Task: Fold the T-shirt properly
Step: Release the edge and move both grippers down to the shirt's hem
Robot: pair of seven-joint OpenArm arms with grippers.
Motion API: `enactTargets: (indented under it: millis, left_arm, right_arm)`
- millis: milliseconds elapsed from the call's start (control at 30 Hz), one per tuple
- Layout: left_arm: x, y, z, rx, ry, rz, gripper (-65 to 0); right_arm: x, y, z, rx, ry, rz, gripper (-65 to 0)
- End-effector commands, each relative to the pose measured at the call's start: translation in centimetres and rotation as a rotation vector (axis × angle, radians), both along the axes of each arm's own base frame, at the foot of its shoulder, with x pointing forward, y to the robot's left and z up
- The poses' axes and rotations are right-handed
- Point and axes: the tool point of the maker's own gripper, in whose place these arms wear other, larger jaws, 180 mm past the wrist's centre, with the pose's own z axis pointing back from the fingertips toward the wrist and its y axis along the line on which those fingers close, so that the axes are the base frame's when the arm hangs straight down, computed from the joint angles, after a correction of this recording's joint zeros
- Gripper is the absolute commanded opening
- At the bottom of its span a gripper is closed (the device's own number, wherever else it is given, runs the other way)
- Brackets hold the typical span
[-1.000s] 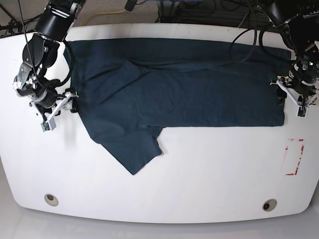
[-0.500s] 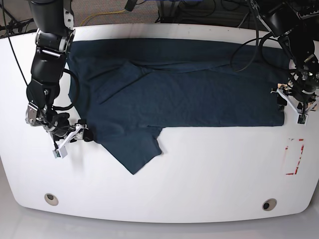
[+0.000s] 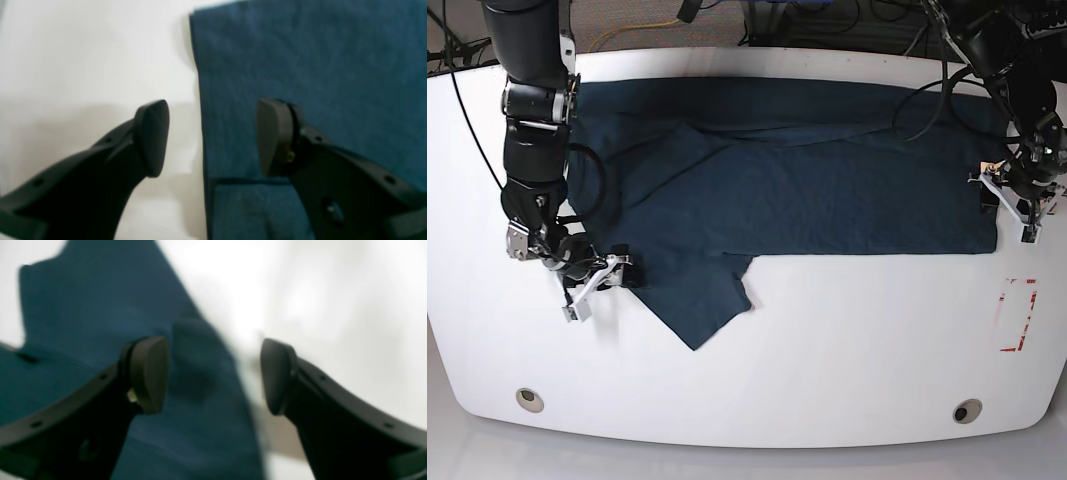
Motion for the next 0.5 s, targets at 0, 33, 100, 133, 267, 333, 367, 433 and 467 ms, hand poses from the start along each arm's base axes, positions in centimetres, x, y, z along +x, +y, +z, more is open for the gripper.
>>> enactTargets:
  millis: [0,33,100,133,267,333,367,433,467]
  left_arm:
    - [1.8,0.5,2.1,0.002,-0.087,-0.005,-26.7]
    - [2.0,0.5,2.1,-0.003,-0.094,-0.005,-26.7]
    - [2.4,0.3,2.1,-0.015,-0.113,-0.009,-26.5]
    - [2.8,0.2,2.3,-0.019,-0.126,-0.012,-26.4]
    - [3.7,0.4,2.0,-0.05,-0.137,0.022,-17.9]
    - [4.1,0.8,1.5,-0.073,-0.136,0.06,-11.9]
    - [4.4,0.9,1.4,-0.083,-0.135,0.073,-10.7]
    - [4.7,0.7,0.8,-0.105,-0.125,0.082,-10.1]
    - [5.0,0.5,0.5,-0.116,-0.12,0.076,-10.3]
  right_arm:
    - [1.2,1.0,1.3,0.004,-0.036,0.025,-29.2]
    - [1.1,1.4,1.2,0.004,-0.034,0.035,-32.7]
    - [1.0,1.9,1.0,0.002,-0.027,0.047,-39.0]
    - [1.0,2.2,0.9,0.005,-0.027,0.051,-40.7]
    - [1.1,3.3,0.9,0.022,-0.028,0.061,-46.5]
    - [1.0,3.3,0.9,0.022,-0.027,0.062,-49.9]
    - [1.0,3.4,0.9,0.023,-0.027,0.063,-52.5]
    - [1.1,3.5,0.9,0.024,-0.027,0.064,-57.5]
    - [1.1,3.6,0.9,0.026,-0.027,0.064,-60.4]
